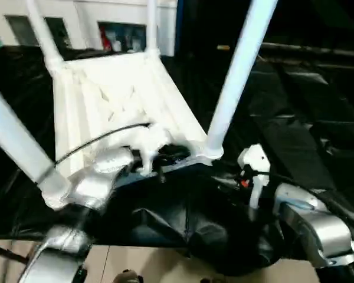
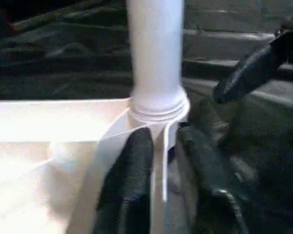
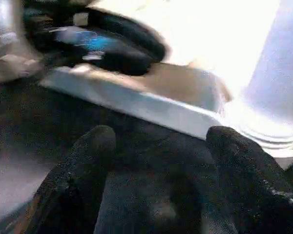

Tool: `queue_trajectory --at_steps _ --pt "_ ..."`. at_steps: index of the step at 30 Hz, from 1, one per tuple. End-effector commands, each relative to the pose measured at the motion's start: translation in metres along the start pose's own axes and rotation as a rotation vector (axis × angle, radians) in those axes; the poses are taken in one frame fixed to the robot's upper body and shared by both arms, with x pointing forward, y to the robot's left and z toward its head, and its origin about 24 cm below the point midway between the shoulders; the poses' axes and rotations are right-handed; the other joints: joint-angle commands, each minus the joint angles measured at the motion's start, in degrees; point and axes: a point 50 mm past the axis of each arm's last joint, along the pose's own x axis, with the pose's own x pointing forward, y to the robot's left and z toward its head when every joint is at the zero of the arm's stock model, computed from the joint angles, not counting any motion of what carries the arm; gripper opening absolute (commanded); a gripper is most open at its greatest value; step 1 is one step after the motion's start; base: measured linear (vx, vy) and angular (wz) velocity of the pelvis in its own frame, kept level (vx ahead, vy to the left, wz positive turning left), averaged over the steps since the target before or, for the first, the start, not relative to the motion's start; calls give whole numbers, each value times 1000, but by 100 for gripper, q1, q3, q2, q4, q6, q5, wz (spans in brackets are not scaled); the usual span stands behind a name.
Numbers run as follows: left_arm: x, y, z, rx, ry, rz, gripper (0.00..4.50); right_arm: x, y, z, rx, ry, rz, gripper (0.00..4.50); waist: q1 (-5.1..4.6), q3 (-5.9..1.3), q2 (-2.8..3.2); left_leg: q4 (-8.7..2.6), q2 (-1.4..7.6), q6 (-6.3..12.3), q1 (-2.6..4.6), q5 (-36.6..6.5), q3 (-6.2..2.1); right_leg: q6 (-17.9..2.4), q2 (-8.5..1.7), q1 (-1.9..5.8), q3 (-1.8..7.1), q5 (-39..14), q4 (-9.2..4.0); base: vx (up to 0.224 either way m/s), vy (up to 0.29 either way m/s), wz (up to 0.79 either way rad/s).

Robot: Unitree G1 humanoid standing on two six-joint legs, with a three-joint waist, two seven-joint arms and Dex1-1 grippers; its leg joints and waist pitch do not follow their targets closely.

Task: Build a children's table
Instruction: Rotate leg to tighten, then rotate table base

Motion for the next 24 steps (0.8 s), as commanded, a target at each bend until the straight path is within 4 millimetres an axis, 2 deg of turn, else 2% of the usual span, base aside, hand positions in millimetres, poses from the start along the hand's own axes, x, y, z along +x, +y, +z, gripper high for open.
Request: queue_trajectory --at_steps 1,2,4,5,6,7,8,9,10,11,12,13,15,16,19,21,23,24 --pt "-9 -8 6 -24 -31 39 118 2 -3 2 1 -13 -58 330 -5 -298 -6 -313 89 248 83 -1126 28 -1168 -290 286 134 -327 -364 0 0 0" --pt "-10 -8 6 -26 -33 41 133 2 -3 2 2 -14 -58 330 -15 -266 -1 -338 97 193 81 -1282 26 -1102 -302 269 142 -689 -395 0 0 0" --pt "-19 -19 9 -61 -65 75 145 9 -1 1 7 -26 -75 330 -40 -243 13 -362 117 84 94 -1507 21 -1031 -298 235 151 -1038 -412 0 0 0" --pt "-23 -25 11 -77 -79 87 153 13 1 1 15 -33 -83 330 -45 -205 11 -383 104 55 93 -1666 22 -934 -285 209 157 -1323 -464 0 0 0" --pt "-23 -25 11 -77 -79 87 153 13 1 1 15 -33 -83 330 -51 -219 17 -381 117 21 103 -1724 13 -931 -298 213 160 -1362 -449 0 0 0" --pt "-33 -38 8 -108 -78 117 177 24 5 3 20 -54 -81 330 -70 -178 -7 -404 102 -16 72 -1773 9 -842 -280 202 164 -1472 -476 0 0 0" --pt "-34 -39 8 -110 -77 118 185 25 5 4 21 -56 -78 330 -73 -197 7 -398 116 -39 83 -1754 -3 -849 -283 207 161 -1401 -445 0 0 0" --pt "-38 -44 6 -121 -73 123 188 29 8 5 25 -63 -65 330 -83 -178 -6 -404 101 -26 71 -1721 7 -810 -266 200 166 -1383 -462 0 0 0" --pt "-44 -51 3 -143 -69 139 188 36 11 7 27 -71 -51 330 -102 -186 -14 -400 105 -35 51 -1657 -8 -827 -278 223 160 -1238 -420 0 0 0" --pt "-48 -55 1 -157 -67 149 188 40 13 8 28 -75 -42 330 -108 -174 8 -395 98 -23 87 -1651 14 -784 -240 179 170 -1196 -450 0 0 0" --pt "-50 -57 1 -161 -67 151 191 41 13 9 29 -78 -37 330 -120 -177 8 -383 97 -19 94 -1642 17 -792 -237 174 176 -1118 -444 0 0 0" --pt "-57 -63 -2 -184 -66 163 212 47 16 11 31 -89 -19 330 -119 -154 -41 -399 92 -16 65 -1615 16 -768 -233 194 170 -1084 -435 0 0 0" --pt "-65 -69 -3 -204 -63 159 229 52 17 12 26 -96 -25 330 -122 -145 -17 -402 97 -31 74 -1614 14 -789 -237 182 171 -1049 -430 0 0 0" --pt "-76 -77 -6 -233 -46 148 231 60 15 13 24 -106 -62 330 -124 -147 -23 -398 98 -46 88 -1629 16 -783 -234 177 175 -1062 -422 0 0 0" --pt "-89 -84 -8 -259 -15 130 273 65 9 14 26 -104 -124 330 -140 -120 -34 -410 82 -101 86 -1654 22 -744 -215 159 177 -1124 -418 0 0 0" --pt "-95 -87 -9 -270 4 126 275 68 6 13 24 -100 -153 330 -127 -107 -18 -413 87 -109 129 -1732 35 -658 -193 133 187 -1150 -442 0 0 0" --pt "-123 -93 -14 -314 53 132 314 71 -12 14 20 -91 -284 330 -119 -111 -35 -430 71 -166 90 -1739 19 -669 -218 162 178 -1206 -417 0 0 0" --pt "-126 -93 -14 -318 58 134 319 71 -15 14 20 -90 -298 330 -165 -98 -34 -437 64 -203 83 -1777 13 -669 -212 148 176 -1260 -406 0 0 0"
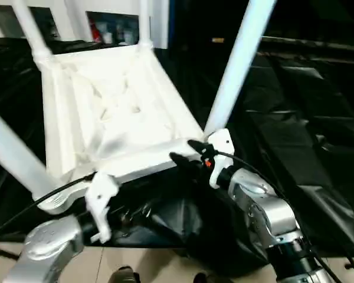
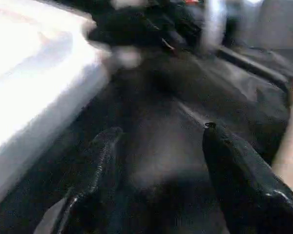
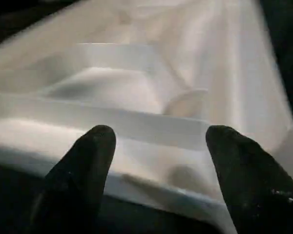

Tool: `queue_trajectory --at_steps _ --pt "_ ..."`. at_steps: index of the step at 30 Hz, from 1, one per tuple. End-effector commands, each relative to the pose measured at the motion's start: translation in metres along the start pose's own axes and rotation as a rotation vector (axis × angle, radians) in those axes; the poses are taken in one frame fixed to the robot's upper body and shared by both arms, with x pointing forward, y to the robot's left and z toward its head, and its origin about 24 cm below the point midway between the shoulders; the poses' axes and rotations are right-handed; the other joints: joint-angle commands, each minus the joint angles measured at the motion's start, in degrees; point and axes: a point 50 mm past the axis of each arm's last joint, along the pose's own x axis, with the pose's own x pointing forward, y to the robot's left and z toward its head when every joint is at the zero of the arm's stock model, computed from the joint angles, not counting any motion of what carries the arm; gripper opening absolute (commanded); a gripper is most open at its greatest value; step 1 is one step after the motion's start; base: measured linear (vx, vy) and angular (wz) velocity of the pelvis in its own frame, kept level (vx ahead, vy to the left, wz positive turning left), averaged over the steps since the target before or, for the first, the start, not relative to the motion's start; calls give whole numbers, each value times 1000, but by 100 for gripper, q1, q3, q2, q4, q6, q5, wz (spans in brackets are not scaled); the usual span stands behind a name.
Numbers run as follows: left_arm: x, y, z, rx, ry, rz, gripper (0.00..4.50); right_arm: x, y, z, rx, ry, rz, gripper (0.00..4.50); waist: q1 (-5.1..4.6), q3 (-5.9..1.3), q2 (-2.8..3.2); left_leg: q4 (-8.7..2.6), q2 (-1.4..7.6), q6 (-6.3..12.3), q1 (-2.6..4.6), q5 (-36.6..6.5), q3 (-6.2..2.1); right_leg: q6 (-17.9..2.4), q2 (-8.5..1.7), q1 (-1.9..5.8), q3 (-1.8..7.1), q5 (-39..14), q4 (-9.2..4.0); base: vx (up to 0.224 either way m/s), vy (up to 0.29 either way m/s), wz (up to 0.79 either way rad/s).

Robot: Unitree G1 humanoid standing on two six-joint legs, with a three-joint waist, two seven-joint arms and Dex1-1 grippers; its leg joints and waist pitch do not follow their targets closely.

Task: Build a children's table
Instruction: Rotate table base

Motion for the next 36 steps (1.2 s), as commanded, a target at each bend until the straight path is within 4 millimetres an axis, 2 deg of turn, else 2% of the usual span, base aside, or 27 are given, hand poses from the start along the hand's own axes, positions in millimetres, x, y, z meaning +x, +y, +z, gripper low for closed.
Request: queue_trajectory --at_steps 1,2,3,4,5,7,9,10,11,12,13,15,17,18,19,21,22,23,24,25,27,28,30,31,33,36 --pt "-16 3 2 -8 3 15 319 -5 -26 -2 -6 10 -151 330 -22 -237 99 -397 61 -207 129 -1874 34 -657 -198 131 177 -1267 -430 0 0 0" --pt "-21 4 1 -9 14 21 323 -5 -30 -2 -4 11 -171 330 -11 -240 121 -391 64 -216 158 -1899 38 -653 -189 116 182 -1213 -428 0 0 0" --pt "-31 7 -2 -11 47 32 333 -5 -40 -1 -2 14 -218 330 -1 -241 122 -385 68 -210 164 -1908 44 -641 -188 113 186 -1172 -425 0 0 0" --pt "-35 8 -3 -11 54 35 357 -5 -44 -1 -4 15 -234 330 3 -239 121 -391 64 -206 150 -1880 38 -633 -183 132 180 -1100 -408 0 0 0" --pt "-38 9 -3 -10 60 37 362 -5 -48 0 -6 15 -249 330 25 -236 138 -393 68 -214 157 -1876 37 -613 -183 129 181 -1075 -411 0 0 0" --pt "-54 14 -7 -16 111 37 363 -6 -72 4 -19 23 -323 330 32 -249 145 -377 50 -220 150 -1813 38 -692 -193 144 174 -900 -376 0 0 0" --pt "-58 15 -7 -15 124 44 399 -5 -78 5 -21 23 -343 330 45 -250 144 -362 59 -197 166 -1858 50 -720 -207 141 179 -970 -379 0 0 0" --pt "-61 17 -7 -17 127 56 399 -5 -86 8 -23 22 -360 330 53 -253 145 -347 55 -182 169 -1836 61 -738 -203 141 184 -926 -374 0 0 0" --pt "-67 21 -5 -10 126 85 405 -5 -93 13 -33 19 -373 330 63 -260 126 -339 52 -149 168 -1737 67 -760 -192 155 181 -822 -368 0 0 0" --pt "-67 21 -5 -10 126 85 408 -5 -93 13 -33 19 -373 330 63 -262 133 -335 53 -141 164 -1718 66 -795 -196 156 180 -784 -354 0 0 0" --pt "-74 28 -2 -1 113 134 423 -6 -102 21 -48 9 -376 330 64 -272 76 -322 50 -100 154 -1599 73 -821 -190 185 170 -656 -345 0 0 0" --pt "-79 35 2 21 84 186 439 -7 -103 26 -62 1 -346 330 78 -285 93 -301 40 -39 146 -1387 72 -864 -190 209 169 -416 -312 0 0 0" --pt "-82 44 14 31 -9 239 447 -9 -97 29 -74 -8 -250 330 84 -305 34 -277 31 94 118 -1106 73 -901 -187 265 164 -25 -267 0 0 0" --pt "-82 44 14 31 -10 239 449 -9 -97 29 -74 -8 -249 330 86 -311 47 -276 34 113 125 -1053 70 -927 -189 261 159 39 -261 0 0 0" --pt "-79 44 21 28 -58 227 449 -10 -93 26 -77 -2 -212 330 67 -314 0 -272 41 143 124 -1020 76 -956 -189 261 156 81 -259 0 0 0" --pt "-68 41 34 23 -139 183 449 -15 -87 20 -65 7 -152 330 80 -317 10 -269 52 166 142 -1008 73 -1044 -195 256 155 129 -239 0 0 0" --pt "-60 39 41 27 -181 147 450 -20 -84 13 -72 30 -122 357 83 -321 -1 -268 52 160 137 -1009 73 -1063 -196 272 152 135 -239 0 0 0" --pt "-50 38 47 36 -214 111 450 -26 -83 5 -84 61 -110 364 103 -332 6 -265 54 134 155 -992 71 -1040 -181 277 144 142 -248 0 0 0" --pt "-45 38 49 42 -225 97 450 -29 -84 2 -92 77 -111 364 115 -337 19 -248 59 137 184 -1018 86 -1082 -188 247 150 153 -243 0 0 0" --pt "-35 37 53 45 -243 51 450 -37 -88 -5 -63 102 -125 383 107 -333 10 -257 46 116 153 -1085 81 -1086 -188 269 149 33 -252 0 0 0" --pt "-26 35 56 51 -253 5 450 -44 -92 -9 -57 120 -146 398 119 -332 5 -267 48 45 138 -1237 69 -1047 -218 285 151 -325 -272 0 0 0" --pt "-22 34 58 51 -261 -16 450 -46 -92 -10 -55 127 -148 411 120 -337 24 -268 50 -21 142 -1304 56 -1000 -227 285 150 -532 -277 0 0 0" --pt "-16 33 62 50 -277 -48 450 -49 -93 -10 -52 135 -154 413 82 -325 -21 -278 36 -69 102 -1396 46 -932 -234 306 151 -822 -303 0 0 0" --pt "-11 32 65 45 -285 -67 450 -52 -93 -10 -50 141 -157 430 85 -345 -10 -271 41 -95 122 -1403 44 -889 -242 293 150 -941 -314 0 0 0" --pt "-7 31 66 42 -292 -86 450 -54 -93 -11 -56 147 -160 441 75 -336 -16 -264 39 -100 138 -1477 50 -884 -237 264 157 -1037 -327 0 0 0" --pt "8 31 69 42 -303 -122 450 -55 -91 -16 -63 183 -160 441 98 -353 -12 -244 44 -87 160 -1454 60 -886 -234 236 166 -1127 -340 0 0 0"
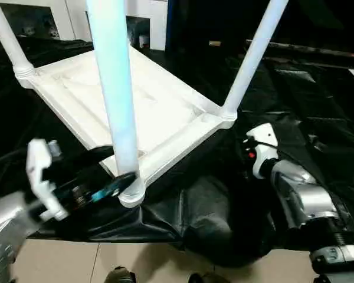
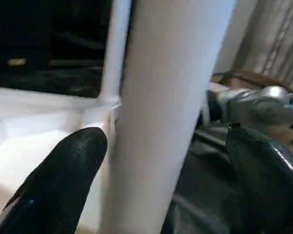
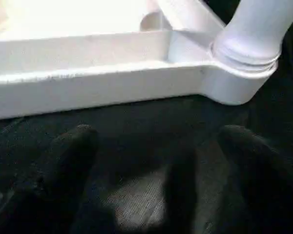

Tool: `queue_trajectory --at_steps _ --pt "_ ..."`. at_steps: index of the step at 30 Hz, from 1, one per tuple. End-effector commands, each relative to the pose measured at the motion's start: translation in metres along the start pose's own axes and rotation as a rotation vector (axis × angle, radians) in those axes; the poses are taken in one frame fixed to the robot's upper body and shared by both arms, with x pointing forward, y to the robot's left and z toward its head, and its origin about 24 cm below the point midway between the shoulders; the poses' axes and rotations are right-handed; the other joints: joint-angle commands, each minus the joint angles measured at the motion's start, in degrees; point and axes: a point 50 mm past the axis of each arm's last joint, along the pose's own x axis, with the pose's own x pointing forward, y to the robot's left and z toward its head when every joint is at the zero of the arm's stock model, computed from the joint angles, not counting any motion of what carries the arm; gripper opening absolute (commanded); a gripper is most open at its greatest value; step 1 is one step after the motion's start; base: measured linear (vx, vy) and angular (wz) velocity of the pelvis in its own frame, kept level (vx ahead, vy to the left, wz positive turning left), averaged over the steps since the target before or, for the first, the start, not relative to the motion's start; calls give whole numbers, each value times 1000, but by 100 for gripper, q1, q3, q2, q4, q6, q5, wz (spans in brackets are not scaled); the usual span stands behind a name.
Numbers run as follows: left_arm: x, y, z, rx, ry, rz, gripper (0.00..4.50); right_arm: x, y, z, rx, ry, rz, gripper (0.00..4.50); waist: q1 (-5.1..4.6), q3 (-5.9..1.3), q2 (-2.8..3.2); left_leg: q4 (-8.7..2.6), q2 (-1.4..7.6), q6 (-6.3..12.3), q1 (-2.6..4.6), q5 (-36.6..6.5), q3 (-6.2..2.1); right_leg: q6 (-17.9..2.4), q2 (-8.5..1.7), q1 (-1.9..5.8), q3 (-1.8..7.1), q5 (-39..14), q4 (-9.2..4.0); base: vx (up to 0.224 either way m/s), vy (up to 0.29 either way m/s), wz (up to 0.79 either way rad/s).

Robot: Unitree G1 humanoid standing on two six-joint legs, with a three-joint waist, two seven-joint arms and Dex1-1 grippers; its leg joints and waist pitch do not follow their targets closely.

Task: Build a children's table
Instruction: Rotate table base

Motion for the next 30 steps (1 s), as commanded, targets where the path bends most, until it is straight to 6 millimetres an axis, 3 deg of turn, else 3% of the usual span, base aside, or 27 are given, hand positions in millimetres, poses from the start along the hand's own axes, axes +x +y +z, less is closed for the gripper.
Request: queue_trajectory --at_steps 1,5,6,8,10,13,17,19,25,26,30 --pt "13 1 -3 -8 -12 -21 450 2 2 -4 2 25 -5 441 1 -379 99 -344 41 -92 113 -1395 51 -884 -235 218 162 -1097 -414 0 0 0" --pt "44 -1 1 -14 -85 -94 450 19 16 -6 25 35 27 441 -3 -399 90 -334 41 -149 101 -1394 36 -978 -259 223 154 -1061 -385 0 0 0" --pt "61 -4 4 -28 -124 -143 450 27 23 -7 17 52 44 441 -12 -397 91 -331 47 -161 99 -1378 39 -997 -264 226 154 -1008 -378 0 0 0" --pt "66 -6 5 -33 -134 -159 450 30 25 -7 16 56 45 441 0 -411 98 -316 46 -176 99 -1309 35 -1036 -267 235 152 -878 -359 0 0 0" --pt "91 -14 6 -39 -161 -240 450 39 31 -8 21 74 48 441 -3 -411 102 -304 35 -152 104 -1223 43 -1038 -249 230 151 -720 -343 0 0 0" --pt "109 -21 7 -47 -174 -305 450 45 35 -9 15 85 57 441 0 -410 85 -302 44 -160 77 -1178 32 -1066 -267 264 145 -600 -327 0 0 0" --pt "129 -29 6 -46 -177 -373 450 50 40 -8 16 82 69 441 -16 -418 64 -279 30 -89 80 -1077 43 -1072 -263 273 147 -414 -319 0 0 0" --pt "157 -37 3 -26 -165 -433 450 56 43 -5 10 73 57 441 -22 -391 58 -283 30 -26 84 -1142 48 -1072 -276 265 155 -580 -360 0 0 0" --pt "181 -44 -1 2 -152 -473 450 59 43 -4 16 70 47 441 -34 -399 61 -289 34 -58 75 -1240 28 -1067 -297 286 150 -710 -372 0 0 0" --pt "184 -46 -1 -3 -153 -486 450 59 43 -4 20 68 49 441 -53 -409 46 -282 37 0 60 -1126 28 -1137 -292 304 145 -470 -344 0 0 0" --pt "194 -53 0 0 -162 -520 450 60 44 -4 26 63 52 441 -67 -406 87 -278 45 55 75 -1175 34 -1284 -286 296 140 -369 -353 0 0 0"
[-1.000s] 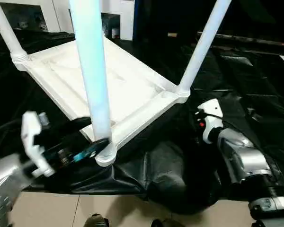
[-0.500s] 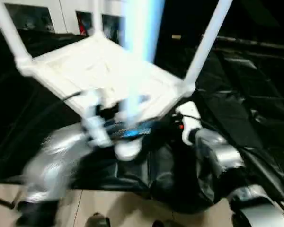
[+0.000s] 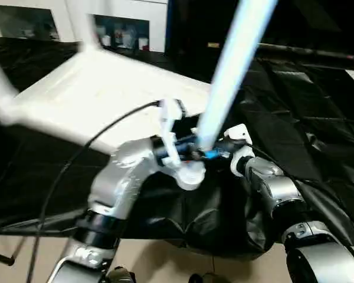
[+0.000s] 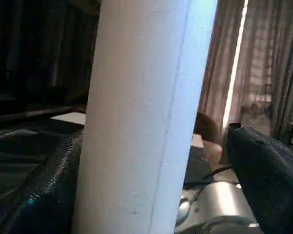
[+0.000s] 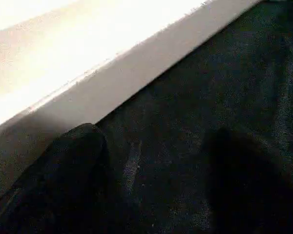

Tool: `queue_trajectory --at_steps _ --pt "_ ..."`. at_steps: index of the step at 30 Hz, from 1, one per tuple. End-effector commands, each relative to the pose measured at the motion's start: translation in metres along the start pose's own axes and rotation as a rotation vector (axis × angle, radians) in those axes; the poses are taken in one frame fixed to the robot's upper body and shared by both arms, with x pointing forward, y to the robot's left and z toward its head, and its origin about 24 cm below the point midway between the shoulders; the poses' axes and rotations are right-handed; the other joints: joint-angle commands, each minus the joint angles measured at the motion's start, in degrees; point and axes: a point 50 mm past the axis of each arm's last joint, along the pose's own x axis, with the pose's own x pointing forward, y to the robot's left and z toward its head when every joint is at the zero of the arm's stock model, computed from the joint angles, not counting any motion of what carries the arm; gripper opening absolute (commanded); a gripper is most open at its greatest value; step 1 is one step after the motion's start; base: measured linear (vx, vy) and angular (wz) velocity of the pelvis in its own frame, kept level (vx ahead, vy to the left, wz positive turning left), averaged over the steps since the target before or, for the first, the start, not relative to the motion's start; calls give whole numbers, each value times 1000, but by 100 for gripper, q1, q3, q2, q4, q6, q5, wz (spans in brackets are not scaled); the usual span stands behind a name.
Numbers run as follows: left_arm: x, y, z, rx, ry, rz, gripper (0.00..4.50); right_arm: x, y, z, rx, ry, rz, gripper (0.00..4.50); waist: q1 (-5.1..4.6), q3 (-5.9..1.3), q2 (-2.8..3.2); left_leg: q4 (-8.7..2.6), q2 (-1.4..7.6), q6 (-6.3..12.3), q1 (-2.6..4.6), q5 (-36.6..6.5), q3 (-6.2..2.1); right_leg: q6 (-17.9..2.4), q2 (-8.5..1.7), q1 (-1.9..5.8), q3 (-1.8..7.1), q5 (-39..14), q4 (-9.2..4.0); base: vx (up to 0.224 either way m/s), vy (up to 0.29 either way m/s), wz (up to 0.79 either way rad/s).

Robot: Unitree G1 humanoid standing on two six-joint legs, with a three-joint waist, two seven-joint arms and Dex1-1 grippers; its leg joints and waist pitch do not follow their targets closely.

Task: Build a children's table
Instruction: Rotate table base

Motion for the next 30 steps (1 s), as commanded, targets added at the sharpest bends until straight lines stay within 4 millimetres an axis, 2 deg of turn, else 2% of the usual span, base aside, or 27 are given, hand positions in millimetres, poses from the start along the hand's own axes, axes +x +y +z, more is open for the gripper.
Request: queue_trajectory --at_steps 1,2,4,8,11,14,16,17,18,19,20,21,22,23,25,26,27,28,29,30 --pt "29 -18 -3 10 17 -147 450 10 21 5 -12 -11 79 441 20 -406 86 -369 46 53 104 -1193 42 -1290 -282 303 137 -387 -384 0 0 0" --pt "33 -18 -5 19 18 -154 450 11 21 5 -7 -16 81 441 19 -406 110 -377 48 58 113 -1284 38 -1311 -284 298 135 -473 -400 0 0 0" --pt "35 -15 -8 40 32 -135 450 11 20 5 -9 -23 67 441 14 -401 113 -385 52 44 114 -1387 34 -1334 -290 297 133 -595 -414 0 0 0" --pt "32 -3 -15 116 109 -41 450 10 13 7 -17 -40 -3 441 1 -408 95 -390 58 55 107 -1350 23 -1295 -302 309 136 -578 -411 0 0 0" --pt "18 11 -22 164 199 33 450 4 -5 11 1 -67 -80 441 -13 -451 71 -368 49 143 95 -1133 29 -1313 -301 336 134 -326 -379 0 0 0" --pt "-1 13 -25 120 235 33 450 -8 -23 13 7 -90 -96 441 4 -459 82 -351 58 232 102 -947 42 -1457 -305 340 132 -34 -342 0 0 0" --pt "-3 14 -25 113 240 33 450 -10 -26 13 4 -93 -93 441 23 -462 94 -345 62 266 115 -931 50 -1492 -293 338 131 40 -332 0 0 0" --pt "-17 12 -28 110 272 3 450 -20 -32 13 -26 -106 -38 441 45 -481 106 -342 61 269 120 -930 53 -1502 -288 346 128 50 -335 0 0 0" --pt "-19 11 -29 110 278 -2 450 -21 -32 13 -31 -107 -28 441 72 -474 102 -344 73 281 122 -952 47 -1487 -297 354 125 51 -338 0 0 0" --pt "-31 9 -32 109 317 -32 450 -30 -34 13 -67 -110 36 441 106 -485 127 -344 83 307 130 -969 47 -1464 -293 351 128 65 -338 0 0 0" --pt "-32 9 -32 108 319 -34 450 -30 -34 13 -68 -110 38 441 121 -477 114 -351 80 311 122 -960 55 -1473 -288 345 130 78 -339 0 0 0" --pt "-47 7 -38 93 402 -77 450 -41 -34 10 -122 -93 104 441 139 -504 177 -355 78 270 140 -1037 42 -1454 -289 345 125 -27 -340 0 0 0" --pt "-52 7 -40 90 438 -89 450 -45 -34 9 -139 -86 127 441 136 -481 159 -368 83 257 141 -1110 45 -1427 -282 334 124 -124 -363 0 0 0" --pt "-52 7 -40 90 438 -89 432 -45 -34 9 -139 -86 127 448 141 -480 169 -382 81 202 150 -1251 40 -1407 -288 327 121 -338 -377 0 0 0" --pt "-70 16 -48 156 586 -94 432 -60 -33 5 -207 -60 196 448 163 -499 234 -378 88 122 173 -1408 30 -1384 -298 318 126 -578 -401 0 0 0" --pt "-75 20 -51 185 632 -86 411 -65 -33 4 -225 -49 219 450 170 -492 249 -383 70 111 167 -1497 26 -1302 -289 324 132 -735 -423 0 0 0" --pt "-75 20 -51 185 632 -86 411 -65 -33 4 -225 -49 219 450 181 -492 231 -394 74 97 172 -1537 29 -1246 -293 326 136 -821 -447 0 0 0" --pt "-80 27 -52 226 682 -82 396 -79 -32 3 -255 -30 272 450 186 -508 271 -385 57 80 156 -1498 17 -1201 -293 350 141 -846 -439 0 0 0" --pt "-81 28 -52 229 685 -84 389 -82 -31 4 -258 -27 280 450 215 -510 261 -379 68 90 177 -1489 23 -1159 -300 338 147 -863 -463 0 0 0" --pt "-81 29 -52 233 688 -86 381 -84 -31 4 -262 -24 288 450 220 -521 241 -371 61 118 135 -1351 16 -1183 -312 366 151 -719 -425 0 0 0"
